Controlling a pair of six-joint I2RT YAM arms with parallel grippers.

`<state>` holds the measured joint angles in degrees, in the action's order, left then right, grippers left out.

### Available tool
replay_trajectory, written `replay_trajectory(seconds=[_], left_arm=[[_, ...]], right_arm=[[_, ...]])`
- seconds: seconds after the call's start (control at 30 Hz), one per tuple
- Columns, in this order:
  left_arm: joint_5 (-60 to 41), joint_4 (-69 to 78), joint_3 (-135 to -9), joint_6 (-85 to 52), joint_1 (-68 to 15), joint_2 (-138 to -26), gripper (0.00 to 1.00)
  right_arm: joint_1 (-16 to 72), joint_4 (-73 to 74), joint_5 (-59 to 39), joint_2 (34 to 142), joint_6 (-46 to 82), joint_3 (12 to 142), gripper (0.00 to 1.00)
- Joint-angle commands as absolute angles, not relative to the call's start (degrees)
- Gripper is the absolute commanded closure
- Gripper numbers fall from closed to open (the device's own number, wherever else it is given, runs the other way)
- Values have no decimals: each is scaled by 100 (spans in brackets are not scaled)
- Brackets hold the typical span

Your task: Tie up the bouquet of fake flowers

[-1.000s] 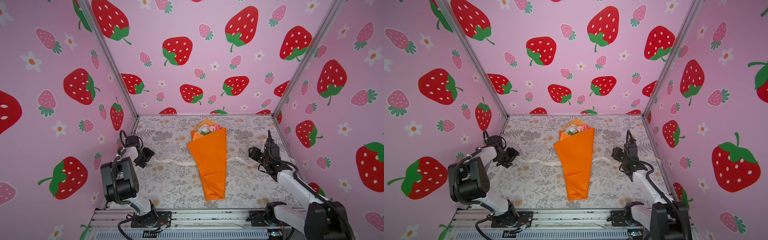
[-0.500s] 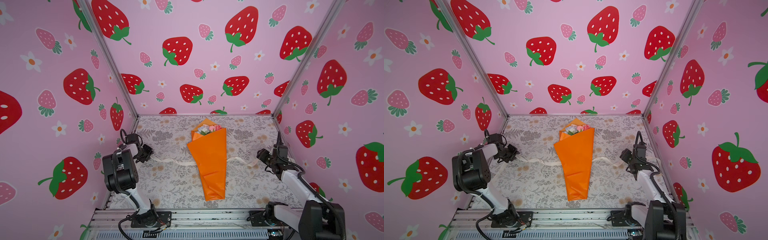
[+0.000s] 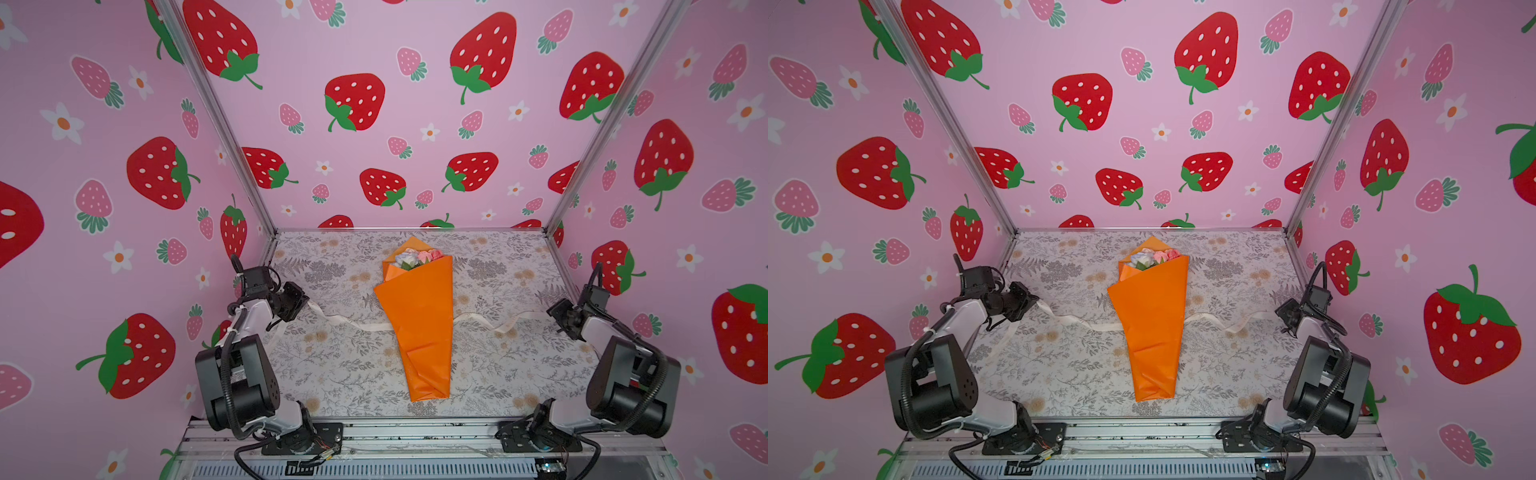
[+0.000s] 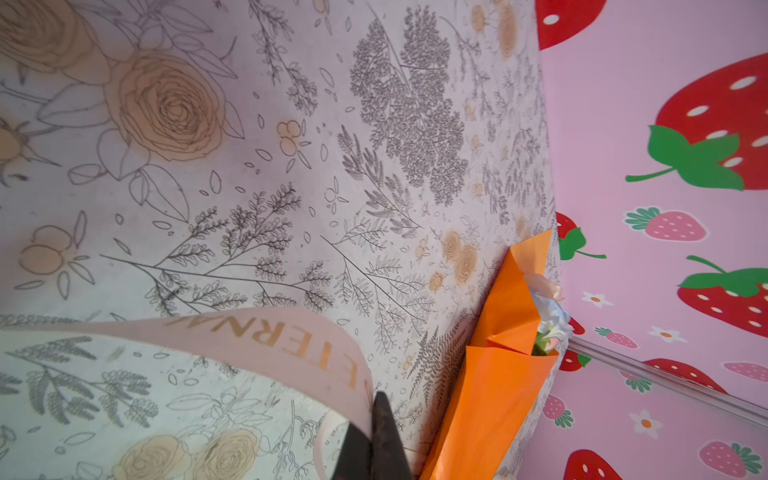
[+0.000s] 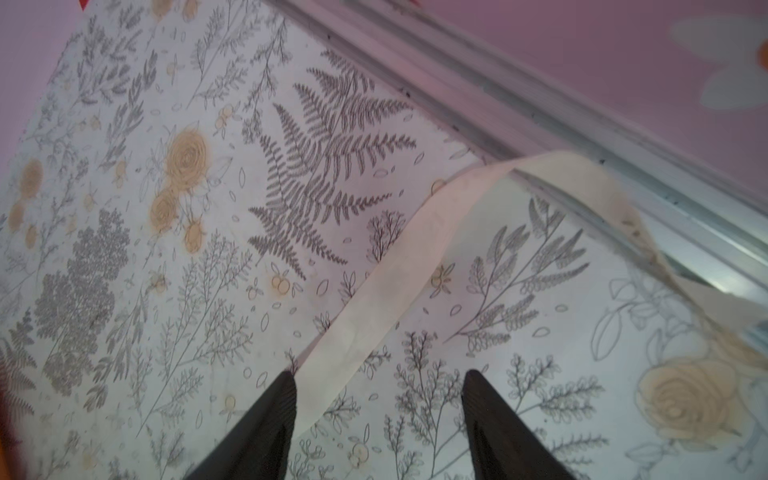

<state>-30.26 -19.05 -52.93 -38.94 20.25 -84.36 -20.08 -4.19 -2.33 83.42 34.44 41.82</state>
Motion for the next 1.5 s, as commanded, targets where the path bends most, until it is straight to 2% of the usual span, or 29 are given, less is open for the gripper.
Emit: replay_trajectory(seconds=[0.0,0.2,0.53,0.73,0.83,1.0,1.03,1.27,1.47], left_arm=[[-3213,-2194,-5229,-3774,2039,-8101,98],[-3350,-2323,-5173,-3760,2039,-7884,98],[-3578,-2185,-5051,-3893,2035,-7563,98],[-3744,-1969,-4900,-4087,2013,-7304,97],[-3743,-1992,-4900,-4074,2001,-7201,98],[-3889,-1943,-4843,-4070,1962,-7098,98],[-3953,-1930,-4834,-4063,1952,-7073,98],[-4089,-1922,-4793,-4017,1719,-6666,98],[-4043,-2030,-4669,-4000,1653,-6470,97]], right_arm=[[-2034,-556,659,8562,3246,4539,33],[-2155,-486,774,9269,3251,4984,32],[-2408,-136,-46,10031,3373,5195,36],[-2417,39,-374,10584,2938,5434,53],[-2391,151,-457,10618,2932,5360,73],[-2344,142,-562,10194,2677,5463,98],[-2323,153,-627,10019,2665,5483,100],[-1978,102,-1173,8419,2741,5447,100],[-1802,-362,-772,7153,2762,5776,100]])
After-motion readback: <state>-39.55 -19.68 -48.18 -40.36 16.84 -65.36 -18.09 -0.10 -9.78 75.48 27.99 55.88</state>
